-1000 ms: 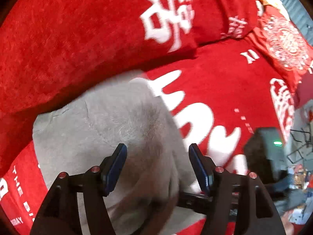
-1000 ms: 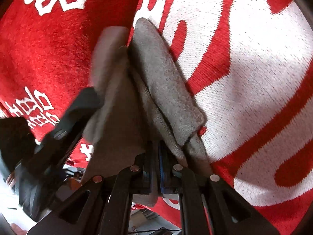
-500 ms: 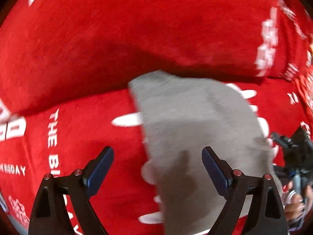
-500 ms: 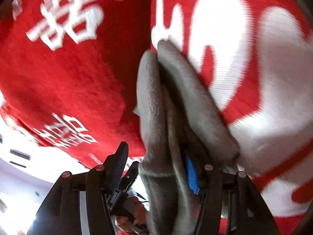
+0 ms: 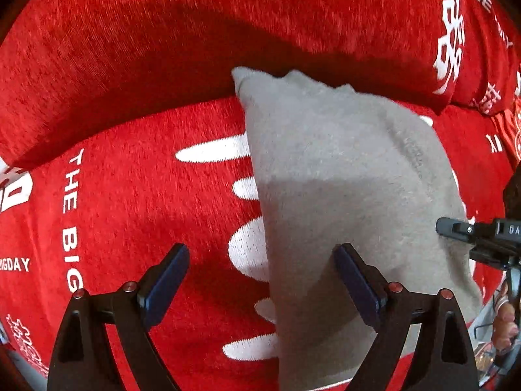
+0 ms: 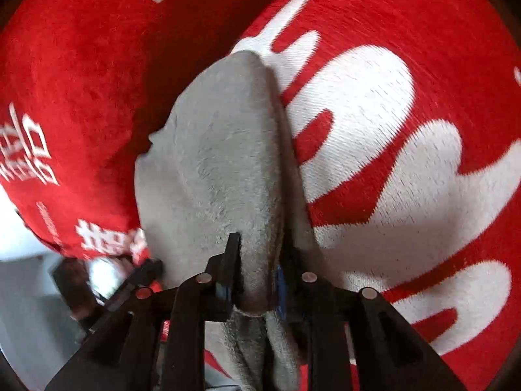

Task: Fold small clothes
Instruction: 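Fold the sweater bundle in half with the right gripper while the left gripper releases, then press the folded grey sweater flat with both open grippers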

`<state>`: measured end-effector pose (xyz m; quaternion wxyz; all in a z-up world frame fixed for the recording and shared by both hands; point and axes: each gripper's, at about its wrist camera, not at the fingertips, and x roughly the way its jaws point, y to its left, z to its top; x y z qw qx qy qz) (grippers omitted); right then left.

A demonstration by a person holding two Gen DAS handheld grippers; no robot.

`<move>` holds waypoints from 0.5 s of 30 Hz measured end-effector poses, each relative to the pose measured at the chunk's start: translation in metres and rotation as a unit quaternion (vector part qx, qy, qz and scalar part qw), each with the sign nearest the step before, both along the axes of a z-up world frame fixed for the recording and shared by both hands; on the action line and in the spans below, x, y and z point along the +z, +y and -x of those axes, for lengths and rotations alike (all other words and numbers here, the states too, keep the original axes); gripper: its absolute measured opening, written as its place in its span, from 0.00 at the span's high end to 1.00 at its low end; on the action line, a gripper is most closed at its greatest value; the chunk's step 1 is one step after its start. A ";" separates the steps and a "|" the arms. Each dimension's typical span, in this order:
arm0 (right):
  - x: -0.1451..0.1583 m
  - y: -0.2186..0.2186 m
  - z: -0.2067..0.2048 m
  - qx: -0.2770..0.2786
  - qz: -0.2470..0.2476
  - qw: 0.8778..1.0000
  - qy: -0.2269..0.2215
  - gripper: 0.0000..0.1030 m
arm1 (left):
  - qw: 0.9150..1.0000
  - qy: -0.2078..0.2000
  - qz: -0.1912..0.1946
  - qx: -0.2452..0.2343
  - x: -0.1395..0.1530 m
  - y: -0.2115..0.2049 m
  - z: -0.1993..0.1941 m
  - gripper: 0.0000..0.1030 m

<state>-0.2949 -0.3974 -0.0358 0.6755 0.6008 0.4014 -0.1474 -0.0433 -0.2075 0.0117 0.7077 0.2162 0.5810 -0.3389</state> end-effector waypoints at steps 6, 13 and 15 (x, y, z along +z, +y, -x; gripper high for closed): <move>0.033 0.000 0.015 0.019 0.067 0.996 0.048 0.65 | 1.000 0.000 -0.005 0.017 0.010 0.016 -0.003 0.05; 0.079 0.027 0.032 0.057 0.114 0.991 0.033 0.65 | 1.000 0.006 -0.018 0.007 0.009 0.031 0.010 0.05; 0.091 0.045 0.027 0.081 0.131 0.988 0.022 0.73 | 1.000 0.005 -0.028 0.003 0.000 0.035 0.018 0.05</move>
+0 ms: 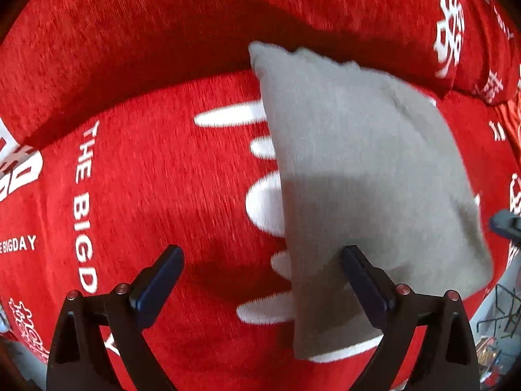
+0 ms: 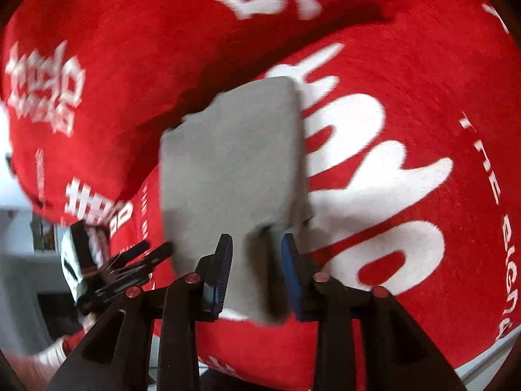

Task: Fold small clothes
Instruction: 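Press the folded grey sweater flat with both open grippers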

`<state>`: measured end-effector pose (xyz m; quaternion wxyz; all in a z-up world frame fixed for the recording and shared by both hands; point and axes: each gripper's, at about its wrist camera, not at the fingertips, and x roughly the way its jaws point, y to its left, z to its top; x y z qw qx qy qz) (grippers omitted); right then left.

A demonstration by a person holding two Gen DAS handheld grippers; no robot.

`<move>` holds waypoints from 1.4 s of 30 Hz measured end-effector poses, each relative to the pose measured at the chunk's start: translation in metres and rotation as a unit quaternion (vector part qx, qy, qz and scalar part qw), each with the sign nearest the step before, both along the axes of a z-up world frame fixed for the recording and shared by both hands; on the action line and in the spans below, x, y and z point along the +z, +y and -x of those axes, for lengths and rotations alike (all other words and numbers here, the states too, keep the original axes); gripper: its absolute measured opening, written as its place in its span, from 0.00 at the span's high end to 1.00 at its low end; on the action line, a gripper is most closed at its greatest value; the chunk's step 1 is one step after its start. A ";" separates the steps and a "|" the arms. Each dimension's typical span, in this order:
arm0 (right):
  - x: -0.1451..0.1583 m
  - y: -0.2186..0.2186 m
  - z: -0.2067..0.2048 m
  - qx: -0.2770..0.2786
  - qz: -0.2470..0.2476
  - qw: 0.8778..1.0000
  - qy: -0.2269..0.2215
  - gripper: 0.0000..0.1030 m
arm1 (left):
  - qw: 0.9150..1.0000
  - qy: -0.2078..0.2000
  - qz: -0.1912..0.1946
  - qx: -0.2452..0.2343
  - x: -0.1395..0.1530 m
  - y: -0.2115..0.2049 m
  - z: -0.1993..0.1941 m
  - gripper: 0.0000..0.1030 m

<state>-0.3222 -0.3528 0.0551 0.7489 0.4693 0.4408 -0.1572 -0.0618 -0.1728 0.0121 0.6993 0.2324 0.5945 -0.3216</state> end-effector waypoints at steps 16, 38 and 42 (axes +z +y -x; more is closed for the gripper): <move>-0.054 0.027 -0.005 -0.046 0.030 0.988 0.143 0.58 | 0.999 0.031 -0.002 -0.007 -0.015 0.013 0.005 0.03; -0.018 0.073 -0.001 -0.109 0.031 0.988 0.106 0.34 | 0.998 0.041 -0.009 -0.049 -0.001 0.038 0.013 0.03; -0.018 0.080 -0.002 -0.111 0.032 0.988 0.104 0.30 | 0.998 0.030 -0.005 -0.047 0.004 0.043 0.014 0.03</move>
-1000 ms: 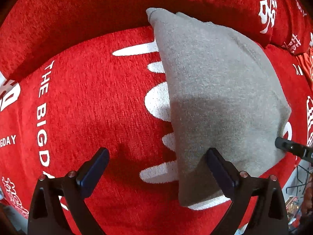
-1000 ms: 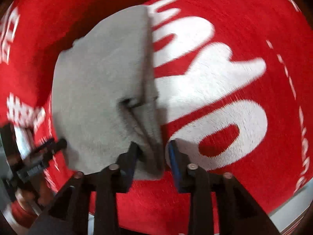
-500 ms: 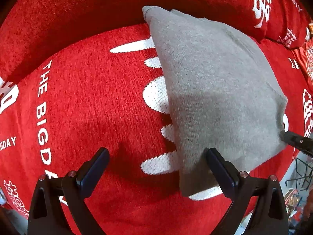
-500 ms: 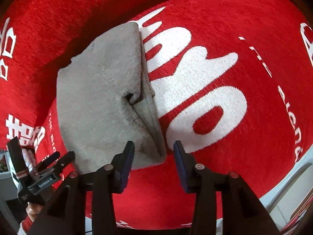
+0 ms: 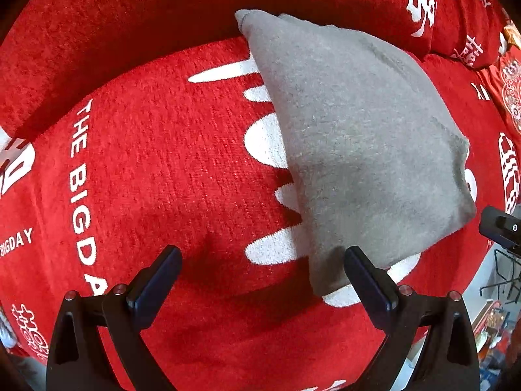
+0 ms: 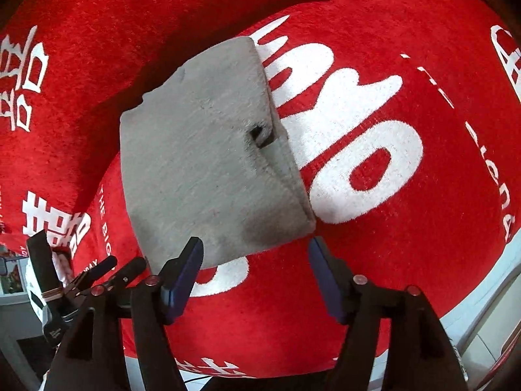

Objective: Fold small clothes

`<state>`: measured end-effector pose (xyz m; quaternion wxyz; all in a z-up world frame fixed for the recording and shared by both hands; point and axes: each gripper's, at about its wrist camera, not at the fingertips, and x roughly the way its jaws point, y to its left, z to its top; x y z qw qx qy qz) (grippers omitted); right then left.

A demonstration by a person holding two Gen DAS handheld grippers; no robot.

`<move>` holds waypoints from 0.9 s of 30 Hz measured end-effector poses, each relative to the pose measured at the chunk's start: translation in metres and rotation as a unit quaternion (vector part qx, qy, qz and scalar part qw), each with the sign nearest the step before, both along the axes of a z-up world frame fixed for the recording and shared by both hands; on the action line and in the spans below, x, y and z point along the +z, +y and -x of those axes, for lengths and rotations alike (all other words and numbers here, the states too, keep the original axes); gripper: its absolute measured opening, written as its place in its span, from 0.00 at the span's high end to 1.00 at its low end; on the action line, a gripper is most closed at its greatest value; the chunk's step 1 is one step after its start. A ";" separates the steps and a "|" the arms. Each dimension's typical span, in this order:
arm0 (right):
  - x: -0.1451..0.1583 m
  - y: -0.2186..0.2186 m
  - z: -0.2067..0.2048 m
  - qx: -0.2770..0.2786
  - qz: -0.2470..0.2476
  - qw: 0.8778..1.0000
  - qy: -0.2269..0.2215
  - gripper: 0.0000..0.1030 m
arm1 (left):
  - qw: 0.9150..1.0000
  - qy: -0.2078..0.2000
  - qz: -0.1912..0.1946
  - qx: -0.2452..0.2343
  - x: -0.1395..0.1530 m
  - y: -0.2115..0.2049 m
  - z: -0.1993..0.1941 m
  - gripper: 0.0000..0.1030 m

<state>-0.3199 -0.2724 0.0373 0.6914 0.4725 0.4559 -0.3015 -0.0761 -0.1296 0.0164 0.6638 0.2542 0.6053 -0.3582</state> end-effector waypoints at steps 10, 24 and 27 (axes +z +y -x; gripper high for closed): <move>0.004 -0.004 -0.022 0.049 0.015 0.999 -0.007 0.18 | 0.999 -0.022 0.006 0.025 0.007 0.004 -0.012 0.01; 0.003 -0.090 -0.034 0.081 -0.030 0.995 -0.042 0.00 | 0.997 -0.031 -0.009 0.069 0.019 -0.051 -0.027 0.01; -0.002 -0.108 -0.029 0.075 -0.045 0.995 -0.048 0.00 | 0.996 -0.023 -0.009 0.081 0.018 -0.061 -0.030 0.01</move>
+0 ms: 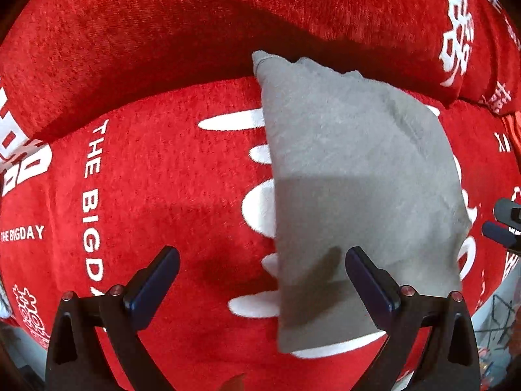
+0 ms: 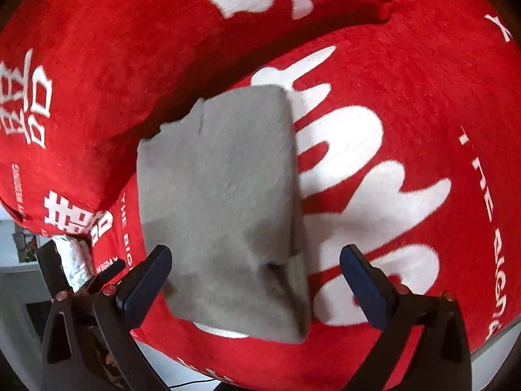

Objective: Fold small clothes

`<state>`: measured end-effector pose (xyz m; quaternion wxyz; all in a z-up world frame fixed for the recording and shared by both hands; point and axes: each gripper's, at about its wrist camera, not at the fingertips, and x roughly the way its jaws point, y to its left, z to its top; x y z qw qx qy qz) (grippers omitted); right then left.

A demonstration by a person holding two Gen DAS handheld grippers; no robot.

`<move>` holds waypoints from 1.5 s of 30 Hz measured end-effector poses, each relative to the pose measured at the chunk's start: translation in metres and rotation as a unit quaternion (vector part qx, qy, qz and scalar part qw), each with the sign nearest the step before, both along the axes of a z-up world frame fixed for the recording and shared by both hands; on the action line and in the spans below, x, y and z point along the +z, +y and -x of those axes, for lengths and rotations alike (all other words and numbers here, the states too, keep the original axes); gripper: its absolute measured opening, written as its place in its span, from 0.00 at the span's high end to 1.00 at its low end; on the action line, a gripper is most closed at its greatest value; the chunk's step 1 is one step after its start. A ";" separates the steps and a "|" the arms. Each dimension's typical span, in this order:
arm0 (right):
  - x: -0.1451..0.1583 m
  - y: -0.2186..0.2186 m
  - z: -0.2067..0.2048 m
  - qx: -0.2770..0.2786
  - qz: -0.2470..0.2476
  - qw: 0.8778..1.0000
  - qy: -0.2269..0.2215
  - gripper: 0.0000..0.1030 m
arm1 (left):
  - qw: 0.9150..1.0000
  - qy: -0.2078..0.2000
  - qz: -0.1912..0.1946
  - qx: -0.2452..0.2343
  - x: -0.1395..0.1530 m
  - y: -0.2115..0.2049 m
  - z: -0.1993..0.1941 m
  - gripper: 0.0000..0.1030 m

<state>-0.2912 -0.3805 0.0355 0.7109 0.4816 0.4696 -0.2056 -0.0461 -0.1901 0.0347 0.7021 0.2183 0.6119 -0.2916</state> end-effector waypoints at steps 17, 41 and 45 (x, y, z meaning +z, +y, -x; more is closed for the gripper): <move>-0.048 -0.051 0.005 -0.020 -0.126 0.989 -0.079 0.00 | 0.994 0.063 0.064 0.058 -0.006 -0.018 -0.050 0.01; -0.083 -0.031 -0.063 0.057 -0.211 0.966 -0.137 0.08 | 0.978 0.172 0.115 0.019 -0.061 -0.073 -0.038 0.21; -0.090 -0.029 -0.057 0.042 -0.228 0.965 -0.121 0.65 | 0.975 0.171 0.143 0.013 -0.049 -0.064 -0.039 0.51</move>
